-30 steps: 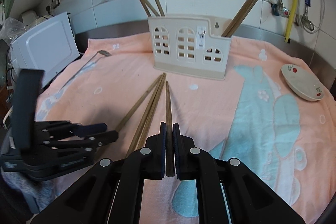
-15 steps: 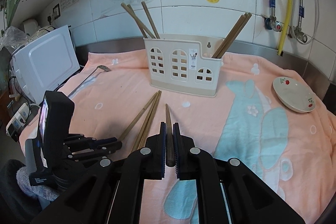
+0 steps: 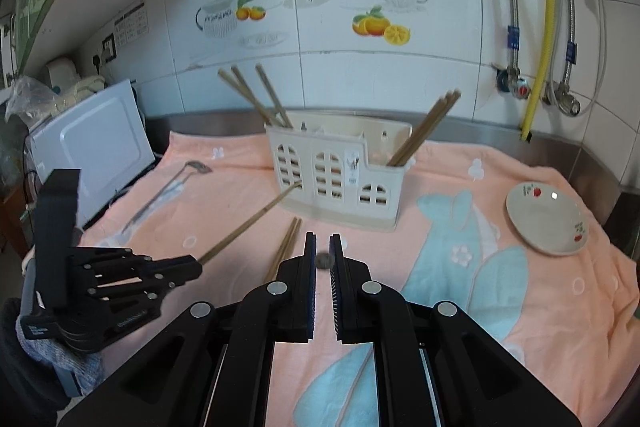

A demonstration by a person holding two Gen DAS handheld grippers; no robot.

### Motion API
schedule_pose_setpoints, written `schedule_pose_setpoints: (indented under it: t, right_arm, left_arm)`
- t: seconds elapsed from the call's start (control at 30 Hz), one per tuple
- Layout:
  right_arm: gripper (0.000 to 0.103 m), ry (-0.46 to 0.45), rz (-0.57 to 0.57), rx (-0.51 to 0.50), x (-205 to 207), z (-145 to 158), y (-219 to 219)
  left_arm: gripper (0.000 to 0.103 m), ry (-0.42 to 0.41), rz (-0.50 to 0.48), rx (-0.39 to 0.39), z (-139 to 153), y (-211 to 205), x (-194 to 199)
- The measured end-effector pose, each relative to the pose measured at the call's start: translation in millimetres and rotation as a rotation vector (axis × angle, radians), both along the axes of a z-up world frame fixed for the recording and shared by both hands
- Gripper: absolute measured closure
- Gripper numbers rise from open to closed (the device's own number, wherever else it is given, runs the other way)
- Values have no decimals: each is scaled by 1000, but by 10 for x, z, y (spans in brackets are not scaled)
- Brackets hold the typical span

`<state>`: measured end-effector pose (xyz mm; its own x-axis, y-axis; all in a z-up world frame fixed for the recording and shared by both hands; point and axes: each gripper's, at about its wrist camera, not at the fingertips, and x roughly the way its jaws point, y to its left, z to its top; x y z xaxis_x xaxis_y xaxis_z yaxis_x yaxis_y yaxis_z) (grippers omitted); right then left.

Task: Organize utensils
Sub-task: 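Lift the chopstick upright with the right tool and carry it over the holder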

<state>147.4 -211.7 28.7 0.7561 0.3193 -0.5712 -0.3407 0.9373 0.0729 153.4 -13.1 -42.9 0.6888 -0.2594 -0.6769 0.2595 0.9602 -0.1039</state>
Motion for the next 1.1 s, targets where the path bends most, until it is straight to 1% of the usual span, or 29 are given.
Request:
schedule_pose_setpoints:
  t: [0.1,0.23,0.33,0.37,0.47,0.6,0.73,0.83,0.93,1.1]
  right_arm:
    - [96,-26,-6,-8,54,140,-29]
    - [96,-32,2,-7,101,240,-53]
    - [96,-26,-5,5,153,294,-105]
    - [96,-25,-8,8,168,309,-126]
    - [96,-31,-11,3,178,331,-148]
    - [96,-32,-5,9,189,332,-128]
    - [96,-34,4,8,200,344,-92]
    - [96,-42,8,4,222,401,-82]
    - [96,-57,8,3,263,508,-95]
    - [96,-77,14,11,401,784,-138]
  left_arm:
    - [97,-36,-19,13,212,-14,-4]
    - [97,-67,-40,32,411,-29,19]
    - [97,-53,-66,22,519,9,47]
    - [97,-52,-68,37,545,16,53]
    - [97,-39,-79,77,534,25,63]
    - [97,2,-73,94,457,43,147]
    - [97,3,-42,67,448,99,213]
    - [97,-13,-50,54,508,81,219]
    - [97,-43,-58,39,639,50,216]
    - [97,-128,-84,-1,1058,-18,218]
